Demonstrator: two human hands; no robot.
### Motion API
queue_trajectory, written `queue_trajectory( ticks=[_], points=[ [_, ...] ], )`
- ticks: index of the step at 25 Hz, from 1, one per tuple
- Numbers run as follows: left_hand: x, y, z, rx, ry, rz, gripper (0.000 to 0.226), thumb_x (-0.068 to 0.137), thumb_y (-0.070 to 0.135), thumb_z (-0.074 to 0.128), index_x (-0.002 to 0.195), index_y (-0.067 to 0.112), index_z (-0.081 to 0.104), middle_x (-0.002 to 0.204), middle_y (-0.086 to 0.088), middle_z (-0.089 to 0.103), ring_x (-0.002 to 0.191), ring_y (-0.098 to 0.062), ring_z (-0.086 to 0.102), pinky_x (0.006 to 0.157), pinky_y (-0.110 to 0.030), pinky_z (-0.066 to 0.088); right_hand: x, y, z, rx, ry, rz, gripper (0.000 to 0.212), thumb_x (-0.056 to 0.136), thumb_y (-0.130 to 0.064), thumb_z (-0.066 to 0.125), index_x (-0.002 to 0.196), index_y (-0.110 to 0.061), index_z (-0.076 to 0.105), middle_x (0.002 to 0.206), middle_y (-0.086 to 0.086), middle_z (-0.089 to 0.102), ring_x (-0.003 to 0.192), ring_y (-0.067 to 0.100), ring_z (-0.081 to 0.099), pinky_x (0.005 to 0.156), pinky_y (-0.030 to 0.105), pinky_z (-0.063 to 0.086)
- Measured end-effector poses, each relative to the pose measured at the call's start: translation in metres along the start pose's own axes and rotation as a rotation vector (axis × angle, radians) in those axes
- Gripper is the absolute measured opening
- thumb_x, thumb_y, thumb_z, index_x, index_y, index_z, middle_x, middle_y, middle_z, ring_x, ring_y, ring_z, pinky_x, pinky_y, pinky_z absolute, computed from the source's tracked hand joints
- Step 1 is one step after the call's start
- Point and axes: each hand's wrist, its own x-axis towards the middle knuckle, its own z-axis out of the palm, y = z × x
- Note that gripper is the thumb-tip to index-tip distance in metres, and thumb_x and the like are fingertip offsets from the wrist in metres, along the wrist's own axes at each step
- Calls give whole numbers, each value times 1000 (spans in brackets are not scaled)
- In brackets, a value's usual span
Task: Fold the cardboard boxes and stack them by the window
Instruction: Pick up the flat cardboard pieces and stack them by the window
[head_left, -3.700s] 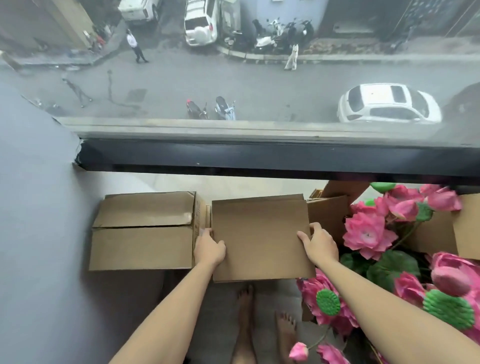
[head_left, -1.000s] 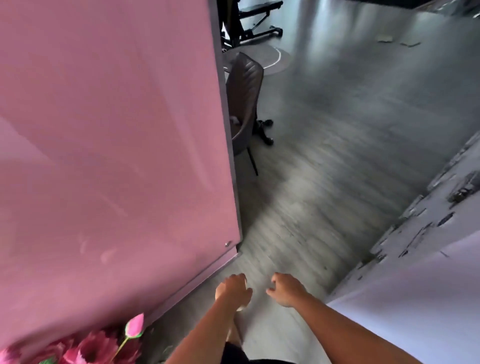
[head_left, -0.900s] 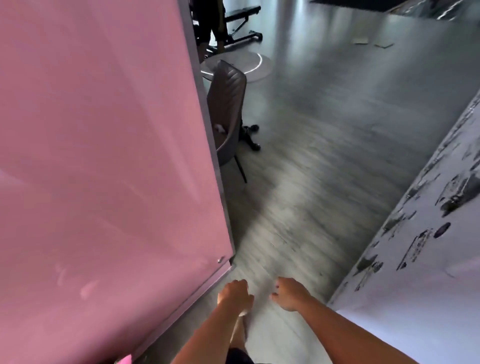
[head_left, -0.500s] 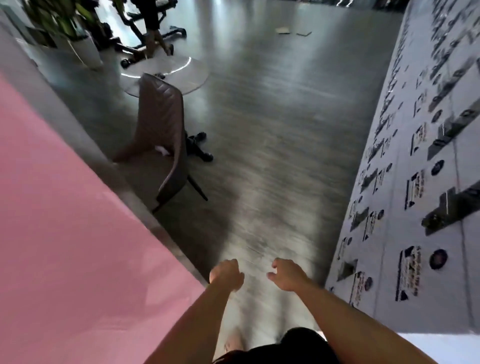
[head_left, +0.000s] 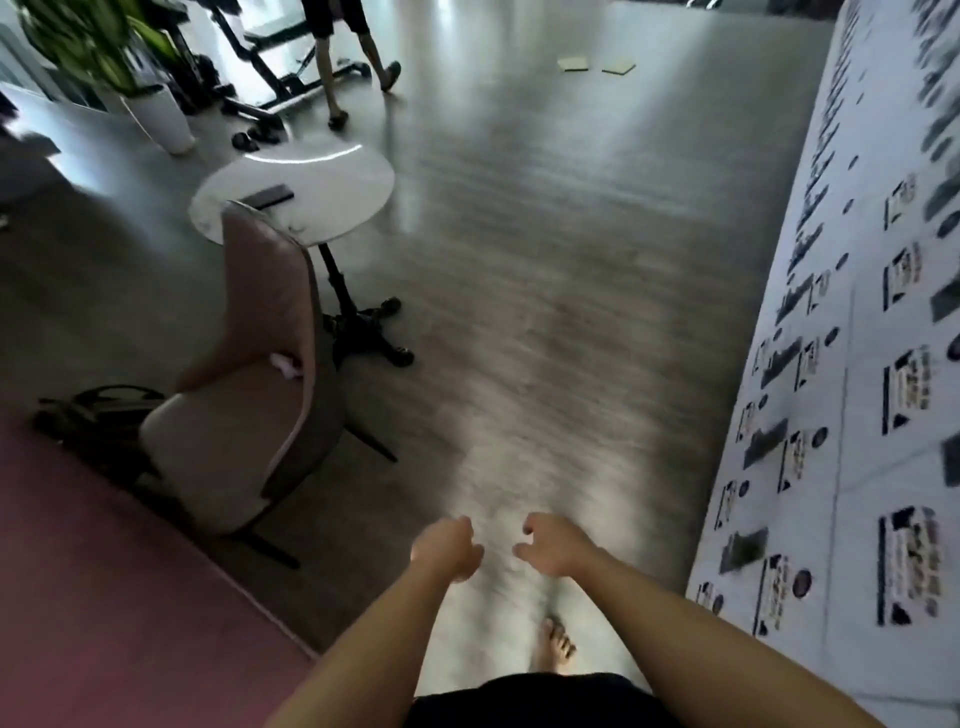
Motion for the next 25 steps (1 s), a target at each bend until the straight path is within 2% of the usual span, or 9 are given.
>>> queue_trajectory(
  ticks=[4,7,12,15,19,25],
  points=[
    [75,52,-74,-81,42,-20,40,98,37,49,132,16,55,134,-8,58,121,-27,57,96,-37,48,71,16,-93,-65,45,-13,51,97,-48,56,136,-15,51,137,9,57,119,27,58,94,35,48],
    [124,82,-108,-63,5,-3,38,98,34,47,130,16,57,130,-9,60,116,-27,59,93,-37,50,120,23,-132,-115,-12,34,50,97,-49,55,134,-16,52,136,8,57,119,26,57,97,38,49],
    [248,98,-186,3,-32,65,36,99,31,46,130,15,57,129,-9,60,114,-28,59,83,-34,46,237,16,-220,-108,2,74,50,97,-48,55,135,-17,51,138,8,56,120,27,57,98,40,49],
    [317,102,-255,85,-10,95,38,100,31,47,132,14,57,132,-8,60,118,-26,58,89,-34,47,288,0,-278,-93,36,109,49,97,-47,55,135,-16,52,137,9,57,120,28,57,97,38,48],
    [410,133,-347,114,10,158,36,98,32,47,126,15,60,128,-8,62,116,-28,59,92,-36,48,355,-9,-352,-28,75,175,50,95,-49,54,134,-18,52,137,8,57,121,29,57,97,39,48],
    [534,209,-424,156,-34,211,33,96,30,47,121,13,62,128,-10,63,116,-30,59,92,-36,49,459,29,-457,27,50,245,50,92,-50,54,132,-20,53,135,7,58,119,28,58,96,38,49]
  ],
)
